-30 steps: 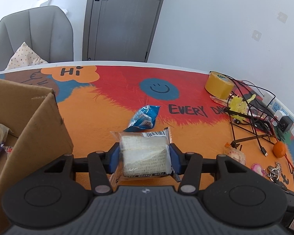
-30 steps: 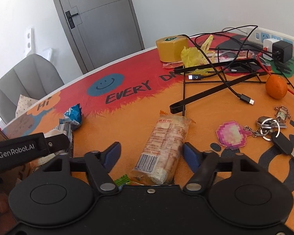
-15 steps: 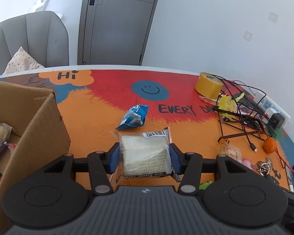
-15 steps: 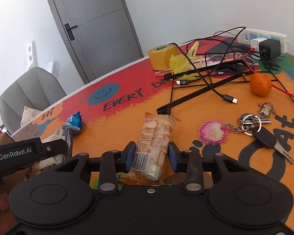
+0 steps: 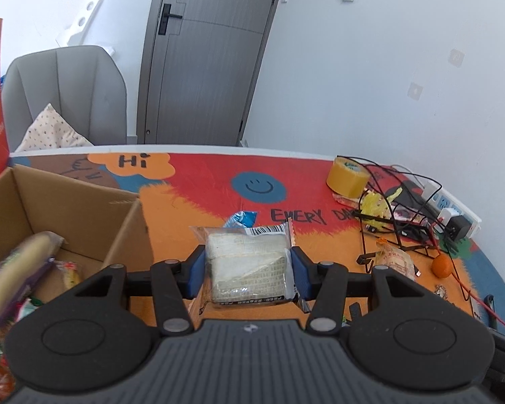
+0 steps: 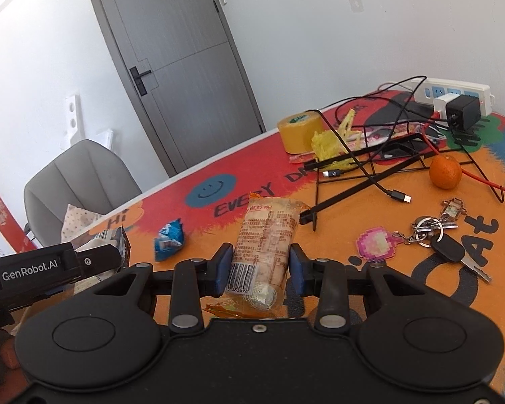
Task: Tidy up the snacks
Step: 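Carry the clear cake pack toward the box with left gripper while right carries bread bag, then open both grippers over the box to drop the cake pack and bread bag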
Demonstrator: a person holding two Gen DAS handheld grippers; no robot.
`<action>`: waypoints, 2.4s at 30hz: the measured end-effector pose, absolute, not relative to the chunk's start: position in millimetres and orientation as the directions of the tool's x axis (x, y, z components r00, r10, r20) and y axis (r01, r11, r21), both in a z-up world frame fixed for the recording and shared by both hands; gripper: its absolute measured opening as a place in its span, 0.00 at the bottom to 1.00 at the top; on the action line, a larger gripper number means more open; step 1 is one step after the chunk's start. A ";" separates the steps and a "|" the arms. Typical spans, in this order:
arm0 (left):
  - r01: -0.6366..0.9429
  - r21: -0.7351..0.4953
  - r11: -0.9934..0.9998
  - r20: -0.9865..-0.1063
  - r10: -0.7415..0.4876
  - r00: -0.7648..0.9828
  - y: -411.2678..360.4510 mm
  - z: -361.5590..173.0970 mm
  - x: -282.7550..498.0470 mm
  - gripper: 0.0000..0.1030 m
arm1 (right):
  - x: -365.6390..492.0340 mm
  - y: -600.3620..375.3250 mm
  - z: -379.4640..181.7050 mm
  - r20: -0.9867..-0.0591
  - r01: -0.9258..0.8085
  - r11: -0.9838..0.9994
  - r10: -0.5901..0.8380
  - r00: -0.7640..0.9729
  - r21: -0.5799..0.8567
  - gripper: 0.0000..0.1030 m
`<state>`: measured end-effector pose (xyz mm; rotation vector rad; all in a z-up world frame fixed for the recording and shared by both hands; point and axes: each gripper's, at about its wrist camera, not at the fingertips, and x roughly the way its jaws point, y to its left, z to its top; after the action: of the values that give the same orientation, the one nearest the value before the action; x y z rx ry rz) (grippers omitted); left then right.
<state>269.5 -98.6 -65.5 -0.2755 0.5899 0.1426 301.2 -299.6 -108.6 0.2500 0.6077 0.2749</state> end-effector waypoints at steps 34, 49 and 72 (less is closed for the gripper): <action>-0.325 -0.250 0.912 -0.484 0.173 0.858 -7.4 -24.1 177.2 0.50 | 239.6 -212.0 -67.0 -0.435 -0.390 0.868 0.493 0.753 0.308 0.36; -0.378 -0.295 0.878 -0.531 0.178 0.828 44.3 -40.3 182.0 0.51 | 239.5 -158.9 -60.9 -0.449 -0.453 0.852 0.523 0.724 0.263 0.36; -0.411 -0.342 0.845 -0.486 0.215 0.847 98.4 -31.7 157.3 0.75 | 242.5 -90.8 -58.9 -0.513 -0.500 0.833 0.545 0.663 0.239 0.43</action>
<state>157.3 98.4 -31.7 -0.4545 0.4504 0.3421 242.5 -90.8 -58.9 0.0798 0.6049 0.5909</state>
